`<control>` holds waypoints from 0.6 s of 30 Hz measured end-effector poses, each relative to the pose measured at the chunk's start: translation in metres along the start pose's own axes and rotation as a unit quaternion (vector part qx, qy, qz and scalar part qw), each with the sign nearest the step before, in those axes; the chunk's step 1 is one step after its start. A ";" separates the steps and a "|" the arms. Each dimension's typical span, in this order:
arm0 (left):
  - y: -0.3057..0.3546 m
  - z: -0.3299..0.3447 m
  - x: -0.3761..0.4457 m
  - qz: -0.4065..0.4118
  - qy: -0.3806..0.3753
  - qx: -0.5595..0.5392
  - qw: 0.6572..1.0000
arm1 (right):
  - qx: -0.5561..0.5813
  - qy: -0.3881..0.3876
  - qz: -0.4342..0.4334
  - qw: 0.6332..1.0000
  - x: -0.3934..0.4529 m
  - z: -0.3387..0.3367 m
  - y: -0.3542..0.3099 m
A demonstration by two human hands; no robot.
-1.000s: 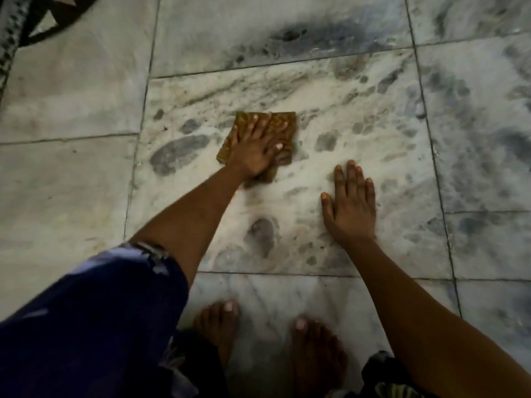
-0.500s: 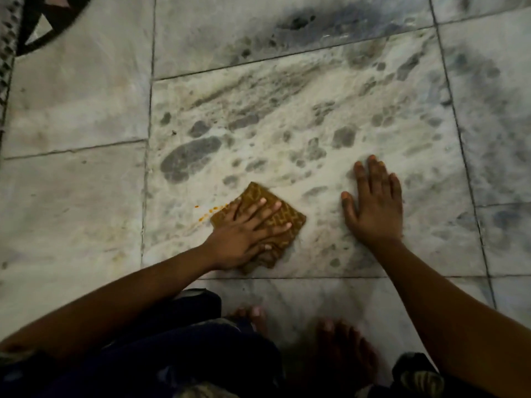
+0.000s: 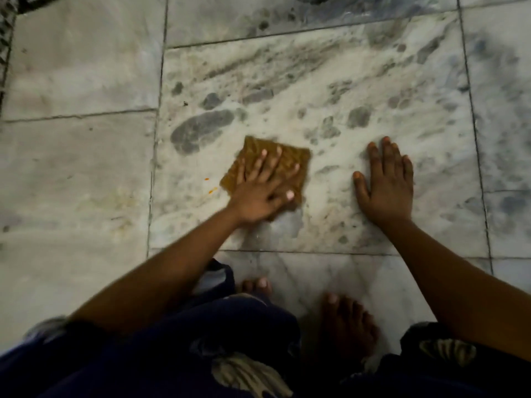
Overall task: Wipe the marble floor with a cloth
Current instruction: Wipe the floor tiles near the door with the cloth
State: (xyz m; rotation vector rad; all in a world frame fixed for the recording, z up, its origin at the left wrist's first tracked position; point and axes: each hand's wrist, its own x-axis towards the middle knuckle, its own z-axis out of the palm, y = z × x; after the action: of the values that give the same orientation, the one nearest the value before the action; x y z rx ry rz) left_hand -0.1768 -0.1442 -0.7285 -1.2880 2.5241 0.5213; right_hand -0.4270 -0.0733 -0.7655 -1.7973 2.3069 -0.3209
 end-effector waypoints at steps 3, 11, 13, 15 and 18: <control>0.002 0.034 -0.063 0.076 0.007 -0.006 0.997 | 0.000 0.000 0.000 1.000 0.002 0.001 0.002; -0.096 -0.028 0.027 -0.094 0.021 -0.002 0.995 | -0.004 -0.016 0.001 1.000 0.004 -0.004 -0.002; -0.091 -0.043 0.052 -0.127 0.003 -0.030 0.991 | -0.011 -0.023 -0.006 1.000 0.005 -0.007 -0.004; -0.068 -0.037 0.051 -0.103 -0.006 -0.012 0.995 | -0.021 -0.027 -0.021 0.999 0.009 -0.008 -0.009; -0.031 0.000 -0.002 0.040 0.007 0.023 0.999 | -0.013 -0.027 -0.045 0.999 0.021 -0.003 -0.032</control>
State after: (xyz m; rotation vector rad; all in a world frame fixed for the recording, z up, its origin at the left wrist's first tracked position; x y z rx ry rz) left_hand -0.1505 -0.1598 -0.7336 -1.1833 2.5912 0.4688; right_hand -0.4029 -0.1013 -0.7538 -1.9016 2.2083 -0.2549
